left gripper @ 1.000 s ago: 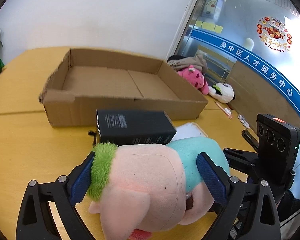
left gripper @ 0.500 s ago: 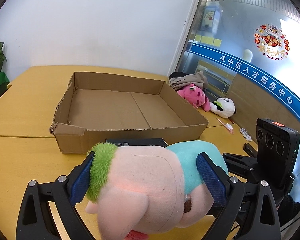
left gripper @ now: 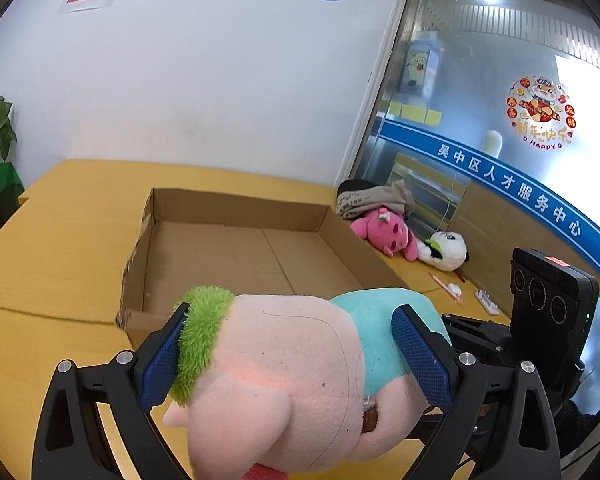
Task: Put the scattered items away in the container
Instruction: 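Carry the plush pig with both grippers over the cardboard box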
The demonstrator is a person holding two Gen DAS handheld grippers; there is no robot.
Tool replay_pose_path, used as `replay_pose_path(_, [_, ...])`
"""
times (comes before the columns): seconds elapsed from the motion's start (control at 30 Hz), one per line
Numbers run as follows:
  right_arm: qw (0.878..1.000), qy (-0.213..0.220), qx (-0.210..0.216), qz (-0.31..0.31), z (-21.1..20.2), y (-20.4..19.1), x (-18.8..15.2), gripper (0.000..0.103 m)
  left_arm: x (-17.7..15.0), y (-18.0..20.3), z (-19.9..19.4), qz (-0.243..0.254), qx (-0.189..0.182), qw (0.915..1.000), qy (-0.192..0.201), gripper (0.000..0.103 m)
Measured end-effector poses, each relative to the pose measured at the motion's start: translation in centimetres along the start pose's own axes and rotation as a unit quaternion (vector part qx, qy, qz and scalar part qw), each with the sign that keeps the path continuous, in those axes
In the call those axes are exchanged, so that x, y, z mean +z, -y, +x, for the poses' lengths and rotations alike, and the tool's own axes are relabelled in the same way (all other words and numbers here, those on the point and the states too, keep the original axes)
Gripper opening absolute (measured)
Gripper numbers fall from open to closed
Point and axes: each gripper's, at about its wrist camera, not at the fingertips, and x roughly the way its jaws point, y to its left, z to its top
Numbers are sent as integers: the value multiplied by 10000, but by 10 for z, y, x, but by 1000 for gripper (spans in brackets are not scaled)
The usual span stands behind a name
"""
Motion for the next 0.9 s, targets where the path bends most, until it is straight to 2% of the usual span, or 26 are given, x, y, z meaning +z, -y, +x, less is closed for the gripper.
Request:
replay_pose_path(0.13, [9999, 162, -10, -18, -3, 10, 22, 87, 23, 1, 4, 106, 27, 9998, 149, 98])
replay_pose_path(0.4, [9997, 169, -126, -113, 17, 33, 59, 87, 58, -18, 30, 19, 55, 9997, 240, 98])
replay_pose_path(0.5, [9998, 162, -98, -46, 30, 45, 76, 87, 73, -26, 41, 31, 222, 9991, 365, 98])
replay_pose_path(0.63, [9994, 257, -200, -99, 47, 57, 107, 87, 103, -46, 56, 6, 175, 9982, 576, 98])
replay_pose_path(0.9, [9991, 343, -228, -113, 80, 100, 161, 87, 152, -89, 104, -19, 94, 9983, 568, 98])
